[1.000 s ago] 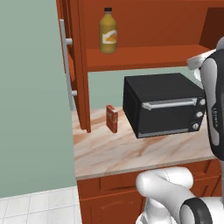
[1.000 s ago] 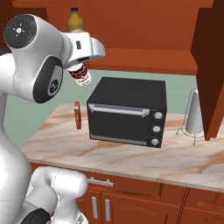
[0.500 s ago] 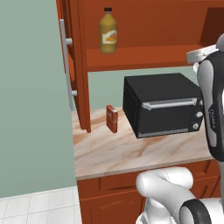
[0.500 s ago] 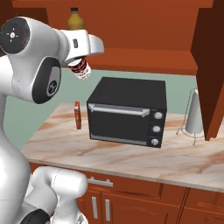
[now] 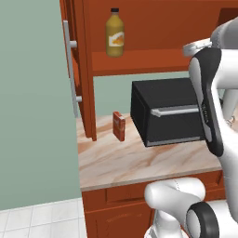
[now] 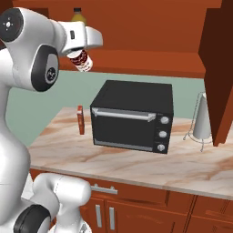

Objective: Pick the canned food and canned food from the counter and place them in the cabinets closest to them.

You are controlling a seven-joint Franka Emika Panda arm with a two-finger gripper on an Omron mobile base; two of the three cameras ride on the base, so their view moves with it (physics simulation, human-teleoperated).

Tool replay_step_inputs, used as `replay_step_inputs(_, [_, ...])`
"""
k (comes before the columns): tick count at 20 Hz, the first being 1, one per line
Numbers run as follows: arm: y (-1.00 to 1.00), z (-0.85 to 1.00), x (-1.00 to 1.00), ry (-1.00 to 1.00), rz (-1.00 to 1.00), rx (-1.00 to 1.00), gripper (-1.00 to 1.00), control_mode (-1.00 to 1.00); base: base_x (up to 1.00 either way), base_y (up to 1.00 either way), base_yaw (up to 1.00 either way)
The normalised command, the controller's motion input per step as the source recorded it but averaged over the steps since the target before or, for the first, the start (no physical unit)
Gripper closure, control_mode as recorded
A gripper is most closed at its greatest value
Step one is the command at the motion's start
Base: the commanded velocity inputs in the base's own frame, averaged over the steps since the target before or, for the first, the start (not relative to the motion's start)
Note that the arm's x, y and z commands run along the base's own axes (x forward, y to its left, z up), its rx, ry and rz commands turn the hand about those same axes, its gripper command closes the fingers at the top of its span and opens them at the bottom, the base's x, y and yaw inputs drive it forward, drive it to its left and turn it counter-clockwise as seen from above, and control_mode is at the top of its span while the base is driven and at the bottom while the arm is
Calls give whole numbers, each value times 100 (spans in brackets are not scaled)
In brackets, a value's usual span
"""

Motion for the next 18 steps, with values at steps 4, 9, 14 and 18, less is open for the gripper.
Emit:
replay_step_inputs(4, [0, 8, 29, 0, -1, 3, 100, -100, 0, 0, 0])
replay_step_inputs(9, [0, 1, 8, 0, 1, 1, 100, -100, 0, 0, 0])
replay_step_inputs(14, [0, 0, 3, 1, 0, 1, 100, -100, 0, 0, 0])
replay_step_inputs(18, [-3, 0, 3, 1, 0, 3, 100, -100, 0, 0, 0])
